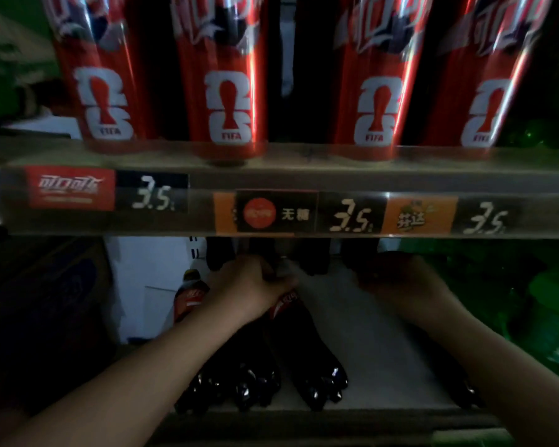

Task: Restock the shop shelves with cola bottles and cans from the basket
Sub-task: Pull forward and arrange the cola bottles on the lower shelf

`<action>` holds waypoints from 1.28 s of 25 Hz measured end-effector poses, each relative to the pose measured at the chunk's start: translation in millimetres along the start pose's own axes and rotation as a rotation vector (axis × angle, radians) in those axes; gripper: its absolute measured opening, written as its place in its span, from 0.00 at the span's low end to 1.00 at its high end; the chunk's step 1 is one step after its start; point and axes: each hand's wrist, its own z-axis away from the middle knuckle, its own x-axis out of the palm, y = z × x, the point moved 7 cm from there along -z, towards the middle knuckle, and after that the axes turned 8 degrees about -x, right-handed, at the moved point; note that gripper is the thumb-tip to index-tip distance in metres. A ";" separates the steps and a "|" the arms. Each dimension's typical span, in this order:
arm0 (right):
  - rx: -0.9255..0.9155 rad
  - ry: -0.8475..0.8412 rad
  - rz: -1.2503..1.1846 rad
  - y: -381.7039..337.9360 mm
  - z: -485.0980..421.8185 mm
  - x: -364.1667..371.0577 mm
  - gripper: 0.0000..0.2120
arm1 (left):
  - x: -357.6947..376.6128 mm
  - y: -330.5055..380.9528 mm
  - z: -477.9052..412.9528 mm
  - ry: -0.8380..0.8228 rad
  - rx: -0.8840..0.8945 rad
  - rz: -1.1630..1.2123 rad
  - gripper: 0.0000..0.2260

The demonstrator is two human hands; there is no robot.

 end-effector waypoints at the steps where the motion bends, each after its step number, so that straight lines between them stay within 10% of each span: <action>1: 0.042 0.049 0.086 15.1 4.5 -10.2 0.15 | 7.7 -4.1 4.3 -0.007 -0.014 -0.075 0.21; 14: 0.375 -0.030 0.279 131.6 19.6 -4.1 0.22 | 79.0 21.3 3.5 -0.078 -0.191 -0.338 0.21; 19: 0.224 0.227 -0.148 101.6 32.8 -17.1 0.09 | 83.0 16.9 26.1 -0.090 -0.311 0.112 0.18; 24: -0.006 0.264 -0.353 71.5 39.1 -3.9 0.19 | 76.6 24.8 36.8 0.066 -0.229 0.825 0.06; 32: -0.107 0.368 -0.530 70.0 45.9 9.1 0.29 | 76.5 41.4 45.7 -0.056 -0.001 0.943 0.20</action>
